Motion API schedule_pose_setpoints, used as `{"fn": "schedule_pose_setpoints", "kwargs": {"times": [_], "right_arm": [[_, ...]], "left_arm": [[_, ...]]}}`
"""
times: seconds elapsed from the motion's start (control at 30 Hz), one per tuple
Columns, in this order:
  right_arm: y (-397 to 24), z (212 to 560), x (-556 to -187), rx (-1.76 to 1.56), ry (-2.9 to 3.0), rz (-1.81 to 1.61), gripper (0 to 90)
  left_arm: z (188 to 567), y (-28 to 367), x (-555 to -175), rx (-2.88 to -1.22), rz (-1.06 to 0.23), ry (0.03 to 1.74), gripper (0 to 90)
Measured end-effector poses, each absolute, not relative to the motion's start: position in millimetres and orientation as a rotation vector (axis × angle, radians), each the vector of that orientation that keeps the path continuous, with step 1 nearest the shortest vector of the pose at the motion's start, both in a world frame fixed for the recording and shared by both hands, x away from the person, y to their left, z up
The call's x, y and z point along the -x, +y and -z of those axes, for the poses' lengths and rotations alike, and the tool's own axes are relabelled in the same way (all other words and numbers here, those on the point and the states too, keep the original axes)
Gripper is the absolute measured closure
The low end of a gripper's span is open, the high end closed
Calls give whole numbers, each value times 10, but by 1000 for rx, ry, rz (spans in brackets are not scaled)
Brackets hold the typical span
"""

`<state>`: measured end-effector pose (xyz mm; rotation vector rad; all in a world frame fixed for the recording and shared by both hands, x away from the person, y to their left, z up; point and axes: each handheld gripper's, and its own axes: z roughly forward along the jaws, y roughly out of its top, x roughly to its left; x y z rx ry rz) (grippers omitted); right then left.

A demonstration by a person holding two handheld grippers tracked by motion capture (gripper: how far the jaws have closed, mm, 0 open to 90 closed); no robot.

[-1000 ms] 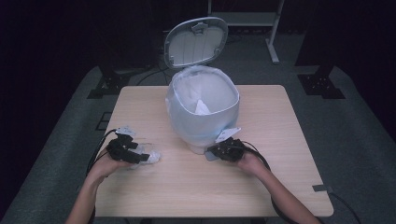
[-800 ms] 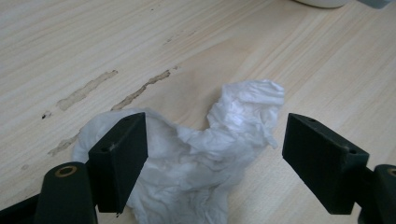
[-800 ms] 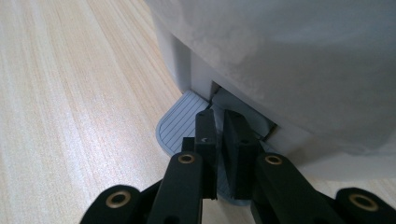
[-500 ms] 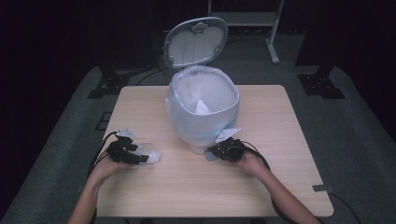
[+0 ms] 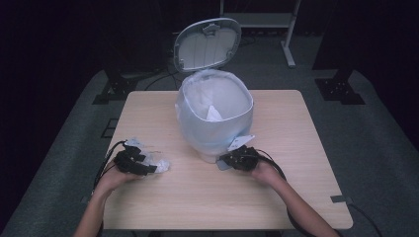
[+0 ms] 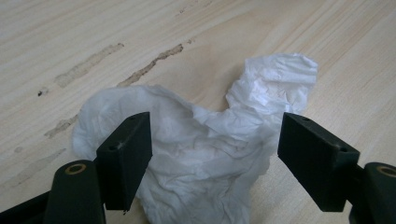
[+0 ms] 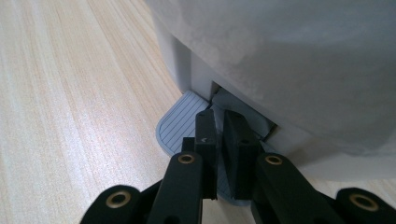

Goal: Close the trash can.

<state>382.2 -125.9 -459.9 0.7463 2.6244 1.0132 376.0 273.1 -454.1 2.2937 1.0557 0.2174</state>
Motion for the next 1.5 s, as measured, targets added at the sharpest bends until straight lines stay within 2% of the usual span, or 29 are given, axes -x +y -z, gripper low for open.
{"fn": "schedule_pose_setpoints", "kwargs": {"times": [0.47, 0.87, 1.0, 1.03, 1.13, 1.5], "right_arm": [[-1258, 4598, -3822, -742, 2625, -1011, 840], [-1257, 4598, -3821, -741, 2625, -1009, 839], [-1257, 4597, -3821, -740, 2624, -1008, 839], [-1257, 4597, -3821, -739, 2624, -1008, 839], [-1257, 4598, -3821, -739, 2624, -1008, 839], [-1257, 4598, -3821, -737, 2624, -1007, 839]], "left_arm": [[4576, 2746, -3755, -2300, -236, 1045, 363], [4591, 2718, -3700, -2321, -332, 1028, 430], [4588, 2721, -3689, -2317, -339, 1023, 481], [4589, 2727, -3679, -2308, -326, 1015, 538], [4590, 2722, -3669, -2305, -320, 1003, 599], [4598, 2696, -3631, -2288, -232, 958, 766]]}}
